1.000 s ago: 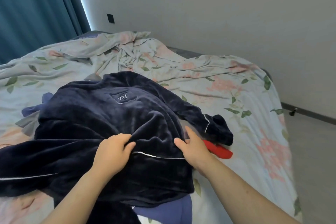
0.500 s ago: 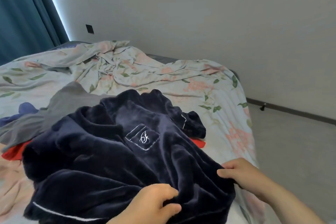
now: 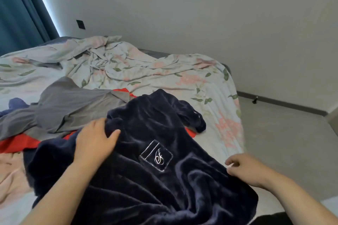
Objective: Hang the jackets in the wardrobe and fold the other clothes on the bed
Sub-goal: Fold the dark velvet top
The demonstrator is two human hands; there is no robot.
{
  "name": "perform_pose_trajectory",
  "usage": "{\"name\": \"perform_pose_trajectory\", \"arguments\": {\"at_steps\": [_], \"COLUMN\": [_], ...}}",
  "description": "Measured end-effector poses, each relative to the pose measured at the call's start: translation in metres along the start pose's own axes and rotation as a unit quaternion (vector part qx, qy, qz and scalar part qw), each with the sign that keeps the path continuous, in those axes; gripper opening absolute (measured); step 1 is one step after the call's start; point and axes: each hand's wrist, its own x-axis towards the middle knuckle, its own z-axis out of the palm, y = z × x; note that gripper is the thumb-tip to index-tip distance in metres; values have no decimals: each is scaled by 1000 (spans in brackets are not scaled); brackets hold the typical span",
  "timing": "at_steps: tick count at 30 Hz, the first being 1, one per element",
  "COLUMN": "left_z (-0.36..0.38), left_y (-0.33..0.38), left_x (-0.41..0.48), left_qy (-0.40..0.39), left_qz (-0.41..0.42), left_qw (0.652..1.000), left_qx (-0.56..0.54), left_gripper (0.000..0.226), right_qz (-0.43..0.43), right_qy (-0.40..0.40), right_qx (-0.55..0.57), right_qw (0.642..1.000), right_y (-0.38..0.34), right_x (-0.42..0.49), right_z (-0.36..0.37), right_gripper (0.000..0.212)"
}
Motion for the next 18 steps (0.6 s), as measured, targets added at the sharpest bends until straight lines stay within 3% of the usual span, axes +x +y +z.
{"name": "perform_pose_trajectory", "arguments": {"at_steps": [2, 4, 6, 10, 13, 15, 18], "left_z": [-3, -1, 3, -2, -6, -15, -20], "left_y": [-43, -67, -69, -48, -15, 16, 42], "left_x": [33, 49, 49, 31, -2, -32, -62], "left_qy": [-4, -99, -184, -232, -332, -379, -458], "left_qz": [-115, -212, -231, -170, -67, 43, 148], "left_qw": [991, 971, 943, 937, 896, 864, 830], "left_qx": [71, -38, -157, -201, -287, -328, -281], "left_gripper": [77, 91, 83, 47, 10, 20, 17], "right_qz": [-42, -75, -101, -141, -171, -199, -247], "right_qy": [28, 38, 32, 25, 24, 42, 88], "right_qx": [-4, -5, -6, -10, -19, -4, 47], "right_qw": [999, 996, 994, 990, 985, 979, 964], "right_y": [-19, -37, -50, -69, -82, -91, -106], "right_x": [6, 13, 21, 31, 34, 32, 24], "right_z": [2, 7, 12, 23, 26, 24, 19], "right_gripper": [26, 27, 28, 28, 30, 31, 34]}}
